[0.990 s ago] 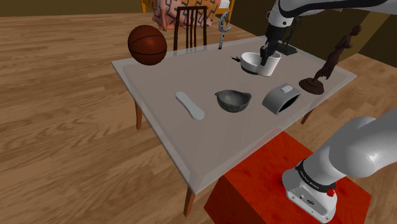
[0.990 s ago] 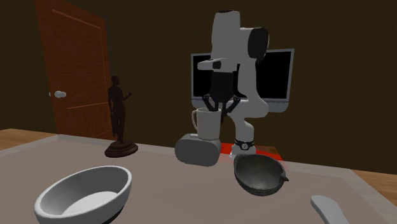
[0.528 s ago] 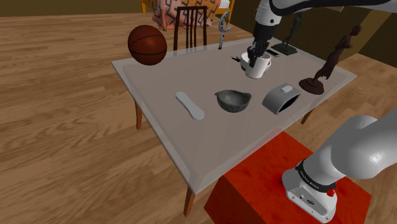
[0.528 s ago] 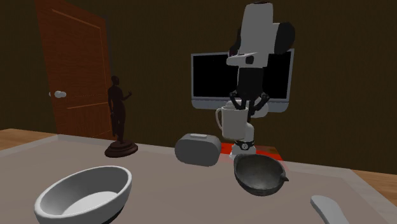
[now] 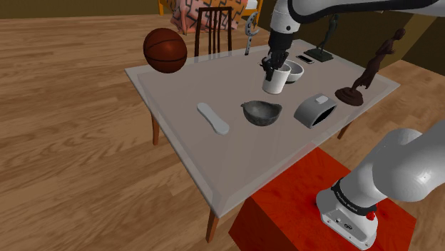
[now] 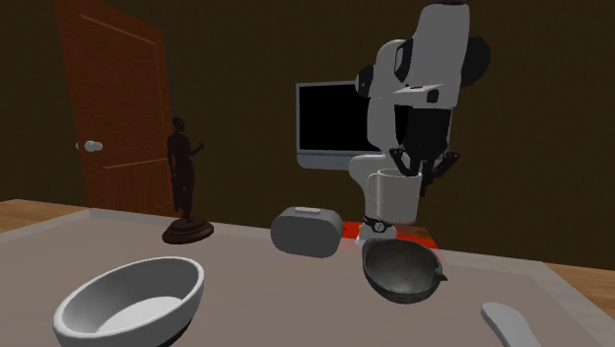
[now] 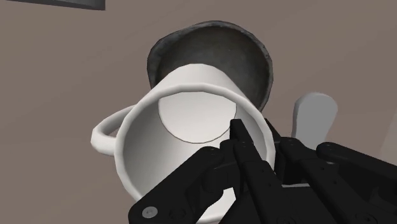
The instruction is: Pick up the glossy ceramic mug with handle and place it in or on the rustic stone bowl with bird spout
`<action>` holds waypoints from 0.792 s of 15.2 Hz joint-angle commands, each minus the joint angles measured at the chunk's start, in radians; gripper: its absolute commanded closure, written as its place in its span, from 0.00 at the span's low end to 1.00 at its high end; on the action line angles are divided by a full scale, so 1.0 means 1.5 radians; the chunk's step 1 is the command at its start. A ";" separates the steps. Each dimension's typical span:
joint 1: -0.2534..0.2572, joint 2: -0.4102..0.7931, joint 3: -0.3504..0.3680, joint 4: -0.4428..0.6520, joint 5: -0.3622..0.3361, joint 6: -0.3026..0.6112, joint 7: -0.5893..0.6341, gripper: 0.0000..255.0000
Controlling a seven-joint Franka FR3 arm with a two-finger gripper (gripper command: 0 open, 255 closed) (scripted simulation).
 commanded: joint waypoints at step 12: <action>0.000 0.022 0.000 -0.095 -0.002 0.117 0.006 1.00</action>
